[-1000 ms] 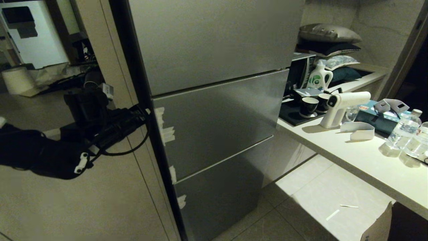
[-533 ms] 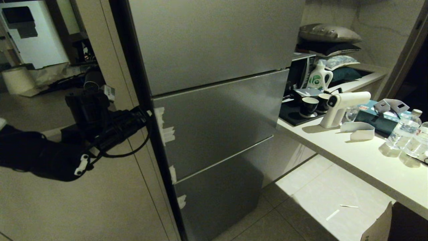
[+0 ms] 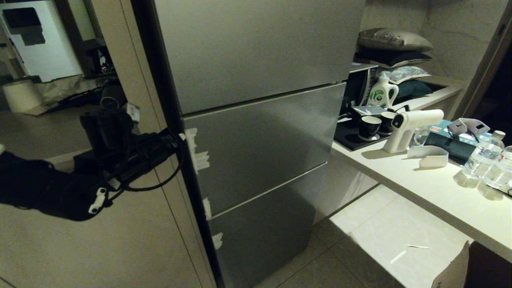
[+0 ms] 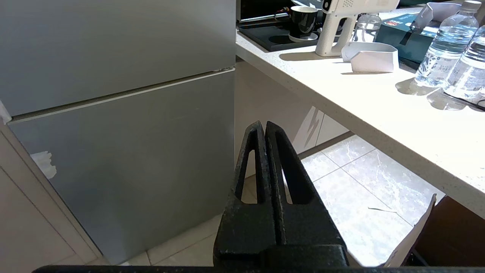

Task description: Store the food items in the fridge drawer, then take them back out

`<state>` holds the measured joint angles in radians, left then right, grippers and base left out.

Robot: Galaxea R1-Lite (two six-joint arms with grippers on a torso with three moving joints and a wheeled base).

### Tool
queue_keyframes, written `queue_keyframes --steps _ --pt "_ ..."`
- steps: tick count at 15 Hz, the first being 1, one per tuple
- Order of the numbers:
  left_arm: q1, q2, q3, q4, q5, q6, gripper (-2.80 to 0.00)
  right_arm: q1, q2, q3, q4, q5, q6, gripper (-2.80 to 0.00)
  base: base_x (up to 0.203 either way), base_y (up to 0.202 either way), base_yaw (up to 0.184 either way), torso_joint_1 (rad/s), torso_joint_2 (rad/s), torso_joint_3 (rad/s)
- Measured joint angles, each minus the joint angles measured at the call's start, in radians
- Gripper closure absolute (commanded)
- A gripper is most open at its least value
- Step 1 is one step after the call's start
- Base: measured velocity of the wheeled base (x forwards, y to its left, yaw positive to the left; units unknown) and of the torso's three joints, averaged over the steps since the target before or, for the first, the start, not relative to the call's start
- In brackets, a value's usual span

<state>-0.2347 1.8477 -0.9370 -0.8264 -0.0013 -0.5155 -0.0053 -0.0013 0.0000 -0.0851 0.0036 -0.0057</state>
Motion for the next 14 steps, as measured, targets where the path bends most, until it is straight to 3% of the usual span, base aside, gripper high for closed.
queue_keyframes --steps 11,14 --pt "-0.02 0.007 0.027 -0.031 0.004 0.005 0.0 0.0 0.0 0.0 0.0 0.0 0.0 0.0 0.0 0.0 0.0 0.0 0.0 0.0" --pt "-0.021 0.004 0.032 -0.029 0.051 0.015 0.0 0.0 0.0 0.0 0.0 0.001 0.0 0.0 0.0 0.0 0.0 0.0 0.0 0.0"
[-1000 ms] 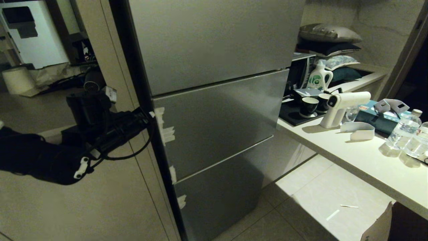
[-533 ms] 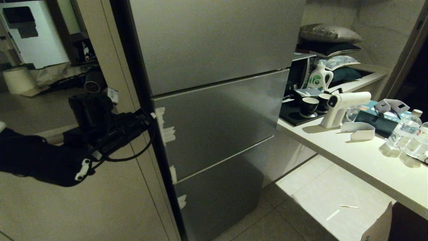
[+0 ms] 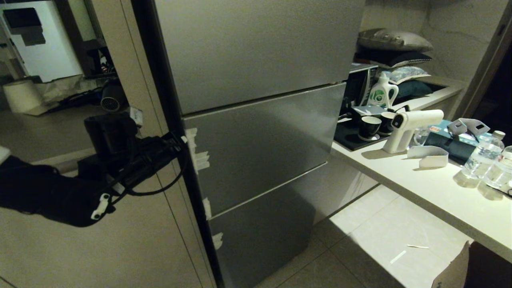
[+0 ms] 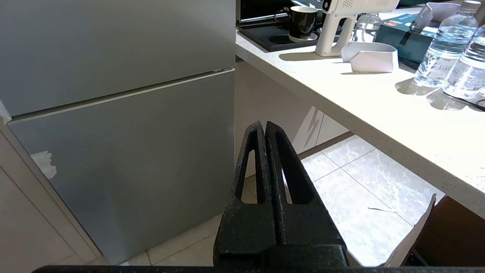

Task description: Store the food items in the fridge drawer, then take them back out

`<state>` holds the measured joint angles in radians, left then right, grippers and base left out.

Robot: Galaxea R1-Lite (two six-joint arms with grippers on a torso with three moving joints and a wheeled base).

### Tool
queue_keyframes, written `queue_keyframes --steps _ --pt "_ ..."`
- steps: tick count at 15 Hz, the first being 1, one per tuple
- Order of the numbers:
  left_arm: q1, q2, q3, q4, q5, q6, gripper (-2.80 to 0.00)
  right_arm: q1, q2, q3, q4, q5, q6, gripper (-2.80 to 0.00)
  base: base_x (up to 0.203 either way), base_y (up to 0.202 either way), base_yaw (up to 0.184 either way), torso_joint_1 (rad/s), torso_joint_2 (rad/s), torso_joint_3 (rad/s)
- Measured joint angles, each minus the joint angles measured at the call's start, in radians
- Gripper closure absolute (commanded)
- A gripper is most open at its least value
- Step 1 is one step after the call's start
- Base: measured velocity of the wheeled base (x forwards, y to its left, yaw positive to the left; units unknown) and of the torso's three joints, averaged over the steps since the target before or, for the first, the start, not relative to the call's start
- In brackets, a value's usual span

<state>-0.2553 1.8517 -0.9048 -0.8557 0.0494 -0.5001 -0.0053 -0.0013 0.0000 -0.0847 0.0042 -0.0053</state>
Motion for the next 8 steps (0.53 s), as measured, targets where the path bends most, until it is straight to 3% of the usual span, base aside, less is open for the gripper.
queue_keyframes --steps 2,8 --pt "0.013 -0.006 0.011 -0.006 0.056 0.027 0.0 0.0 0.0 0.0 0.0 -0.001 0.0 0.0 0.0 0.0 0.0 0.0 0.0 0.0" --pt "0.033 0.018 0.002 -0.064 0.063 0.032 0.0 0.0 0.0 0.0 0.0 0.0 0.0 0.0 0.0 0.0 0.0 0.0 0.0 0.0"
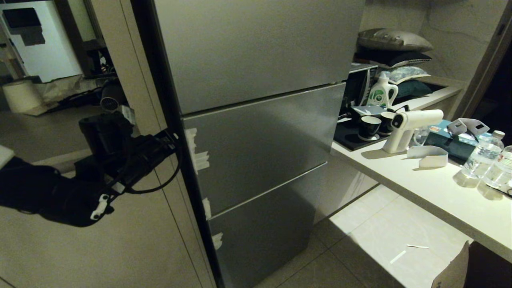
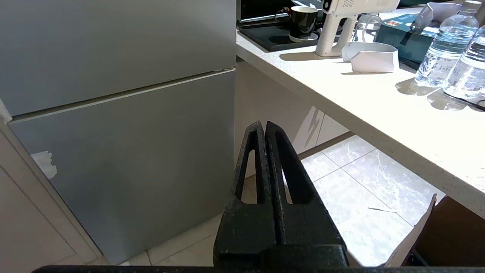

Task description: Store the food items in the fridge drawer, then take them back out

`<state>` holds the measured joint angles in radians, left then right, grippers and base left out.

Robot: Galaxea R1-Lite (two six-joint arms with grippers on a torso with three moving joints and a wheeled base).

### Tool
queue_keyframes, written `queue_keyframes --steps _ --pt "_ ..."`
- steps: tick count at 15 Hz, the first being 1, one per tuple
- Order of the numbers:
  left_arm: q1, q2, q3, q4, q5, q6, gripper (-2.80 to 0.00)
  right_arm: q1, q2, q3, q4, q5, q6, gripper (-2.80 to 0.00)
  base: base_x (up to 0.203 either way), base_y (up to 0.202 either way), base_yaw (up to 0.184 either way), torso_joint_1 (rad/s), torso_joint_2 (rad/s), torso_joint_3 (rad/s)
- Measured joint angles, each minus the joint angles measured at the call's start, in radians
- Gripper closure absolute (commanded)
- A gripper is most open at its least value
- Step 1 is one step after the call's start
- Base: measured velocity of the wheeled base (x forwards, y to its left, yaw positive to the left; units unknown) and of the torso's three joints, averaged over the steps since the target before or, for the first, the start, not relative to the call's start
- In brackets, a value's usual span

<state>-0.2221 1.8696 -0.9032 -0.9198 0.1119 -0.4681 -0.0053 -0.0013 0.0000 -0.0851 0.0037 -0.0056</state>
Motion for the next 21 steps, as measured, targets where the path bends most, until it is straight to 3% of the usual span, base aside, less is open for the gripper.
queue_keyframes --steps 6,11,21 --pt "-0.007 0.059 -0.071 0.0 -0.052 -0.02 0.0 0.0 0.0 0.0 0.0 0.0 0.0 0.0 0.0 0.0 0.0 0.0 0.0 0.0" --pt "-0.011 0.062 -0.064 0.001 -0.107 -0.057 0.0 0.0 0.0 0.0 0.0 0.0 0.0 0.0 0.0 0.0 0.0 0.0 0.0 0.0" --pt "-0.025 0.057 -0.026 0.0 -0.172 -0.073 0.0 0.0 0.0 0.0 0.0 0.0 0.0 0.0 0.0 0.0 0.0 0.0 0.0 0.0"
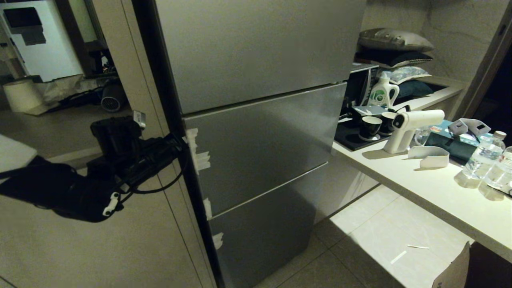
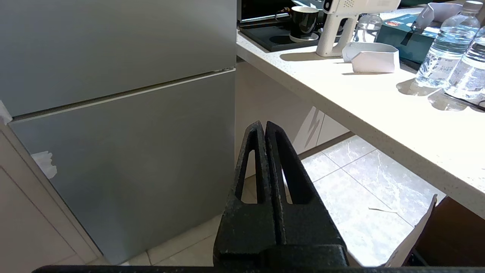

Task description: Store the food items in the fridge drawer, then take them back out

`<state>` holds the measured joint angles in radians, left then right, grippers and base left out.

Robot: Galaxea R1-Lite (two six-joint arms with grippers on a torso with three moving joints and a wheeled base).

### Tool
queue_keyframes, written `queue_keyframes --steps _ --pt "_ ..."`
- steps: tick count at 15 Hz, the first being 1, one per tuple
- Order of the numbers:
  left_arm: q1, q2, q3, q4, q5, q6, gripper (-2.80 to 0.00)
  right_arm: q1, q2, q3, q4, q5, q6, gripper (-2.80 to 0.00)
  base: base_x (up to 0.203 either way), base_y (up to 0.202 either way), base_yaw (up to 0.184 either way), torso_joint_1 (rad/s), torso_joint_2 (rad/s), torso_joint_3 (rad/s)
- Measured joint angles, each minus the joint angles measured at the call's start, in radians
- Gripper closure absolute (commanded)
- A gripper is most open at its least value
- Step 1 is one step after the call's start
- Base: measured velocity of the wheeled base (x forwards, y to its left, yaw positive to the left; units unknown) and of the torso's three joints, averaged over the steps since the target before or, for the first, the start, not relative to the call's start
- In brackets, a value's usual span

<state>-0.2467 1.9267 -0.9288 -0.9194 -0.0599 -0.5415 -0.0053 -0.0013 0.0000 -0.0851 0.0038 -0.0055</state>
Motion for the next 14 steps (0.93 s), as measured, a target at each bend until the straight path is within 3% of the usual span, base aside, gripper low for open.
queue_keyframes --steps 14 --pt "-0.012 -0.083 0.125 0.0 0.004 0.022 0.0 0.0 0.0 0.0 0.0 0.0 0.0 0.0 0.0 0.0 0.0 0.0 0.0 0.0"
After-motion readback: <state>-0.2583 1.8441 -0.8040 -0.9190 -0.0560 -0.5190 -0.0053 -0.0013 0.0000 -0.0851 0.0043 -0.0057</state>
